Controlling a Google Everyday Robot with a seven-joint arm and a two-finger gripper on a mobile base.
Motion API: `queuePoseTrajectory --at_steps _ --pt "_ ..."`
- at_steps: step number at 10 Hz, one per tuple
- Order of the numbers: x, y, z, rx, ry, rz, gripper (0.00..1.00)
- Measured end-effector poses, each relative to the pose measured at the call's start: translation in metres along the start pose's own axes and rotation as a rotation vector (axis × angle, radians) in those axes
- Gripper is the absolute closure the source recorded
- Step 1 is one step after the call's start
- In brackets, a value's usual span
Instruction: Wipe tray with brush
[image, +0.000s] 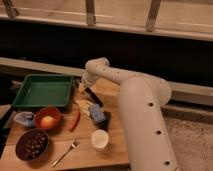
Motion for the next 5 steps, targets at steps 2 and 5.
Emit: queuePoseTrajectory --at_steps 2,5 --pt "-0.010 -0.009 -0.023 0.019 -0.024 -0.014 1.00" --pt "-0.041 0.006 -0.051 0.013 -0.061 -0.100 1.00"
